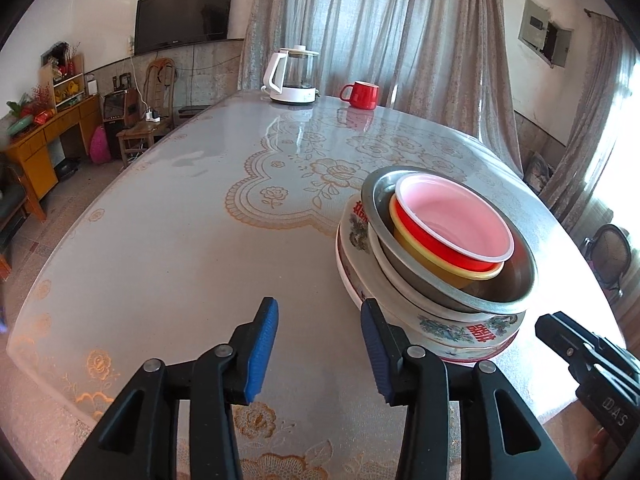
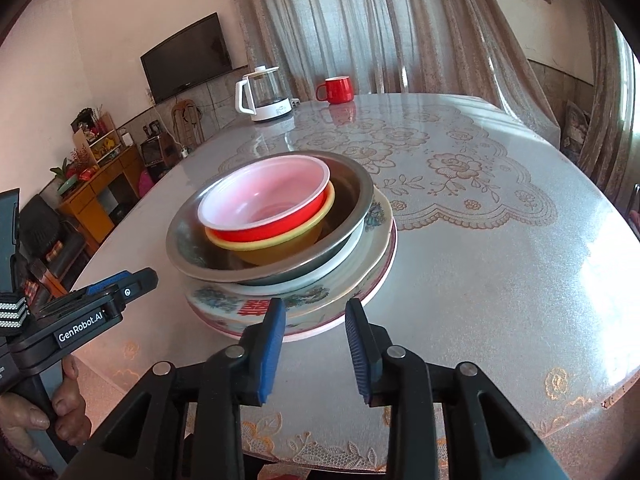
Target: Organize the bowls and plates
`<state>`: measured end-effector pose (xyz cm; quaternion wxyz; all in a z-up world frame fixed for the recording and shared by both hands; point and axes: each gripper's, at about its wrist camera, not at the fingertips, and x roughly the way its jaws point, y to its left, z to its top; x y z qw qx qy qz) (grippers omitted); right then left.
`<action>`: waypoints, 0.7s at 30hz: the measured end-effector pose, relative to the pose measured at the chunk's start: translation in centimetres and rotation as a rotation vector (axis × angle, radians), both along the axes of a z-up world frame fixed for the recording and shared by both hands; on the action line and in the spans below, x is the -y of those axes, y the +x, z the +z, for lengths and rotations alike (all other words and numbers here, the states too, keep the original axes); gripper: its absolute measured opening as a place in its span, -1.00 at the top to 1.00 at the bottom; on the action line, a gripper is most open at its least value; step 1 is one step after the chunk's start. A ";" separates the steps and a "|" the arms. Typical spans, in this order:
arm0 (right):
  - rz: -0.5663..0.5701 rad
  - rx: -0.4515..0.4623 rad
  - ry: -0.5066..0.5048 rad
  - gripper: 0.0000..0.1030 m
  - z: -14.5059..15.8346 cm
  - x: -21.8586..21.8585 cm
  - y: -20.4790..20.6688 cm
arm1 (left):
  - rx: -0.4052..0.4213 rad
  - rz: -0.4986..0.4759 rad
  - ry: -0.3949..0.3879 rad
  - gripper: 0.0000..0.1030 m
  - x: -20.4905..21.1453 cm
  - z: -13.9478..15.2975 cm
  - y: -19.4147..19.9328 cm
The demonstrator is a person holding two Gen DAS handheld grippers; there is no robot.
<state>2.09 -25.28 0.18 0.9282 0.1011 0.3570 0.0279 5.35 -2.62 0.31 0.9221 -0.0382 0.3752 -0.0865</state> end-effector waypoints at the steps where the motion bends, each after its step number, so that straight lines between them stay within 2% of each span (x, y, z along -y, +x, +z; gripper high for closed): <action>1: -0.017 0.016 -0.005 0.39 0.4 -0.2 -0.2 | 0.011 0.007 0.006 0.06 -0.1 0.1 -0.2; 6: -0.124 0.102 -0.074 0.22 2.4 -0.9 -0.9 | 0.062 0.029 0.023 -0.22 -0.1 0.7 -1.2; 8: -0.144 0.099 -0.081 0.22 2.6 -1.0 -0.5 | 0.075 0.027 0.019 -0.42 -0.1 0.7 -1.5; 11: -0.173 0.088 -0.094 0.22 2.5 -1.3 -0.1 | 0.101 0.035 0.027 -0.59 -0.1 1.0 -2.1; 16: -0.211 0.106 -0.131 0.22 2.2 -1.6 -0.6 | 0.113 0.055 0.033 -0.75 -0.1 1.2 -2.2; 19: -0.209 0.101 -0.134 0.22 2.0 -1.6 -0.6 | 0.119 0.064 0.043 -0.94 -0.1 1.2 -2.1; 21: -0.208 0.096 -0.132 0.22 1.9 -1.6 -0.6 | 0.122 0.054 0.042 -0.97 0.0 1.2 -2.2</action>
